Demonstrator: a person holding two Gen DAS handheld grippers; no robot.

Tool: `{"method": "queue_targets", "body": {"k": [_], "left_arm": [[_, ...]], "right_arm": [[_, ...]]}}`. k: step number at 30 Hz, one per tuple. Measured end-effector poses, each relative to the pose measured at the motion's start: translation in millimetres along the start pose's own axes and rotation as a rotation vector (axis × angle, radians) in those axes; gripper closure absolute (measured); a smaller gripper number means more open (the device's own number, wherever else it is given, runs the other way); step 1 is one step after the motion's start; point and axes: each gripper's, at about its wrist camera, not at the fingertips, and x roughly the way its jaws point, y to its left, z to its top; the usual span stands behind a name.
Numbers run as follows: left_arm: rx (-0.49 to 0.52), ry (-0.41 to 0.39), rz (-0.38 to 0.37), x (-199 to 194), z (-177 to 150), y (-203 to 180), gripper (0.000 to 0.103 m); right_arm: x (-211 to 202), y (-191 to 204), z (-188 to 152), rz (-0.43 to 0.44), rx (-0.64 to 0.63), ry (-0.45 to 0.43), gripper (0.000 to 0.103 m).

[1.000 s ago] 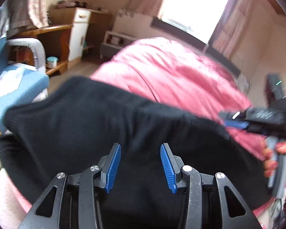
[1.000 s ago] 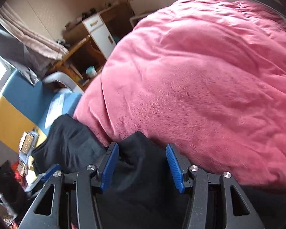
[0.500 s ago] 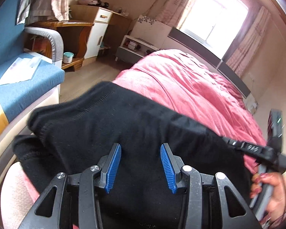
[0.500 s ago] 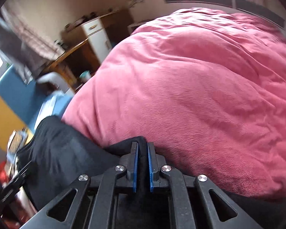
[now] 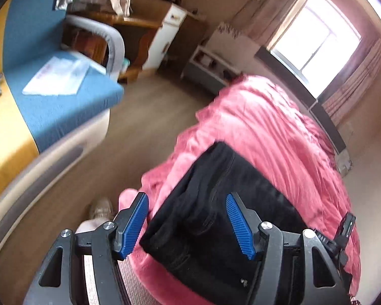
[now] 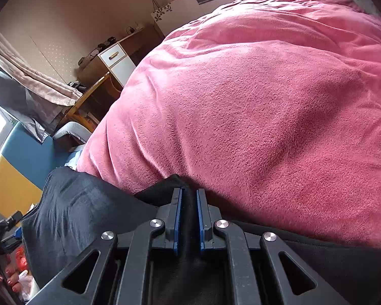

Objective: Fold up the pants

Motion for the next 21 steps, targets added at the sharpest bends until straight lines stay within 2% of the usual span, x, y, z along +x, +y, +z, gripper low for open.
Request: {"method": "queue_targets", "body": {"k": [2, 4, 5, 6, 7, 8, 10, 12, 15, 18, 20, 21], "left_arm": [[0.006, 0.018, 0.000, 6, -2, -3, 0.040], [0.030, -0.009, -0.015, 5, -4, -11, 0.051], [0.065, -0.022, 0.013, 5, -3, -18, 0.067], [0.110, -0.028, 0.066, 6, -1, -25, 0.079], [0.160, -0.029, 0.107, 7, 2, -32, 0.083], [0.199, -0.034, 0.119, 7, 5, -36, 0.095], [0.279, -0.061, 0.124, -3, 7, -47, 0.096], [0.301, -0.069, 0.087, -16, 10, -52, 0.096], [0.267, -0.070, -0.022, -46, 16, -48, 0.097], [0.220, -0.039, -0.090, -67, 14, -37, 0.097], [0.171, 0.002, -0.109, -74, 5, -22, 0.097], [0.156, 0.021, -0.092, -71, 0, -17, 0.097]], "right_arm": [[2, 0, 1, 0.001, 0.003, 0.003, 0.094], [4, 0, 1, -0.003, 0.004, 0.012, 0.094], [6, 1, 2, -0.011, 0.003, 0.024, 0.094], [8, 2, 4, -0.019, 0.001, 0.038, 0.094], [10, 3, 6, -0.028, 0.000, 0.056, 0.094], [10, 4, 9, -0.033, 0.006, 0.073, 0.094], [12, 3, 16, -0.034, 0.031, 0.120, 0.094], [13, 1, 21, -0.030, 0.063, 0.149, 0.094], [11, -2, 28, -0.012, 0.133, 0.166, 0.092], [5, -4, 33, 0.016, 0.189, 0.146, 0.092], [3, -3, 33, 0.022, 0.201, 0.134, 0.092], [3, -3, 32, 0.026, 0.204, 0.135, 0.092]]}}
